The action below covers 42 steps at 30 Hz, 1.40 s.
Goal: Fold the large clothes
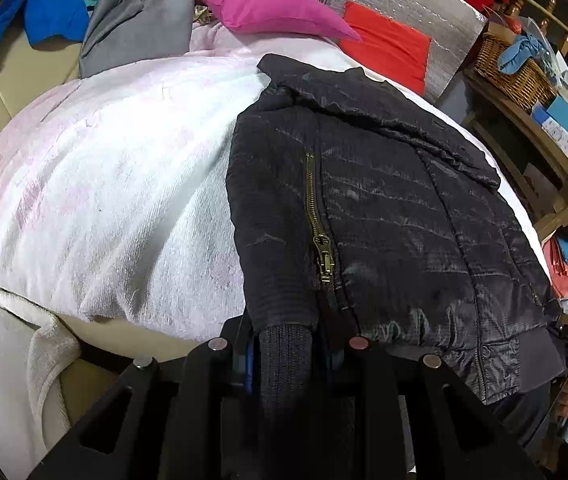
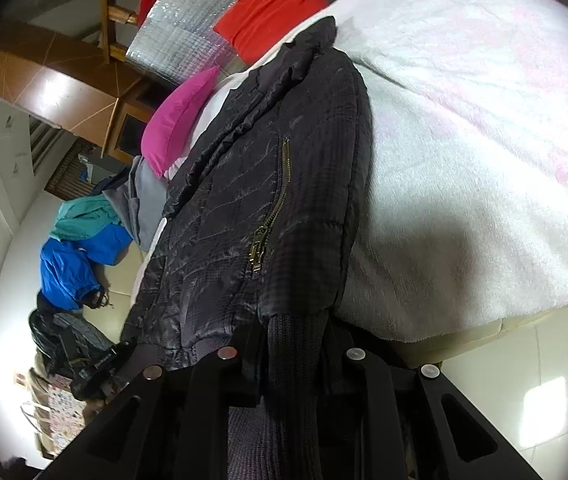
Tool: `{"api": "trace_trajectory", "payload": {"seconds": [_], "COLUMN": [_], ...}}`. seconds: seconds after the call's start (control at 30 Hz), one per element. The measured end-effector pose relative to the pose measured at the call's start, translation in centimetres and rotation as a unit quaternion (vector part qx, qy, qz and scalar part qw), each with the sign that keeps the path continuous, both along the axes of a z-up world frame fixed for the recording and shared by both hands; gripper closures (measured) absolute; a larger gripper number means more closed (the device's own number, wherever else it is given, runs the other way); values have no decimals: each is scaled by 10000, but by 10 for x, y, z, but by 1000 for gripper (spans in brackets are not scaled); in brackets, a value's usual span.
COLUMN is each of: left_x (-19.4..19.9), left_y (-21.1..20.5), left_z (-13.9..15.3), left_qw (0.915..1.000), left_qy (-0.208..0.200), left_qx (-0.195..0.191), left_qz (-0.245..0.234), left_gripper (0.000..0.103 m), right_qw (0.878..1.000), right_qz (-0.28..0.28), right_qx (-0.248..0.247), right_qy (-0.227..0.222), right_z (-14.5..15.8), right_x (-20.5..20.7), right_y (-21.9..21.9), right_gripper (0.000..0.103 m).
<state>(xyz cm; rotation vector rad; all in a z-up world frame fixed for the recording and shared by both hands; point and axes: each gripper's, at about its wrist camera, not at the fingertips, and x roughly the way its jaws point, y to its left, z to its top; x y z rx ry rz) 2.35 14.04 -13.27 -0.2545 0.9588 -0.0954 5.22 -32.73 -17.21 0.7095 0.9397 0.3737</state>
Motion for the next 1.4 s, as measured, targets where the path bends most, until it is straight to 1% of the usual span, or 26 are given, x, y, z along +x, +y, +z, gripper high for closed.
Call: {"api": "trace_trajectory", "payload": {"seconds": [0.13, 0.2, 0.37, 0.47, 0.6, 0.7, 0.83, 0.97, 1.07, 1.2, 1.4], "left_x": [-2, -1, 4, 3, 2, -1, -4, -10, -15, -19, -13], "left_y": [-7, -7, -3, -4, -1, -7, -6, -11, -7, 3, 8], "left_z": [1, 1, -2, -2, -1, 4, 17, 41, 58, 72, 91], "left_qw": [9997, 9996, 9996, 9995, 9995, 9994, 9995, 9984, 9975, 9965, 9946], "left_qy": [-60, -49, 136, 120, 142, 10, -164, -503, -689, -839, -1036], "left_qx": [239, 288, 215, 254, 114, 315, 146, 236, 128, -36, -112], "left_qz": [-12, 0, 137, 146, 250, 174, 210, 90, 52, 34, -9], "left_gripper": [77, 77, 76, 76, 76, 80, 84, 84, 84, 84, 84], "right_qw": [9999, 9998, 9996, 9996, 9993, 9987, 9977, 9968, 9964, 9957, 9936], "right_qz": [33, 66, 74, 85, 121, 192, 297, 392, 415, 390, 361], "right_qx": [-140, -211, -261, -273, -345, -440, -505, -444, -317, -151, -117], "right_qy": [-26, -29, -45, -58, -83, -144, -340, -535, -663, -831, -1065], "right_z": [4, 6, 7, 7, 9, 16, 32, 50, 63, 80, 102], "right_x": [-1, -1, -2, -2, -2, -1, -2, -3, -4, -6, -4], "right_y": [3, 5, 5, 6, 7, 9, 11, 12, 8, -1, -8], "right_gripper": [85, 85, 86, 86, 87, 88, 90, 90, 90, 90, 91]}}
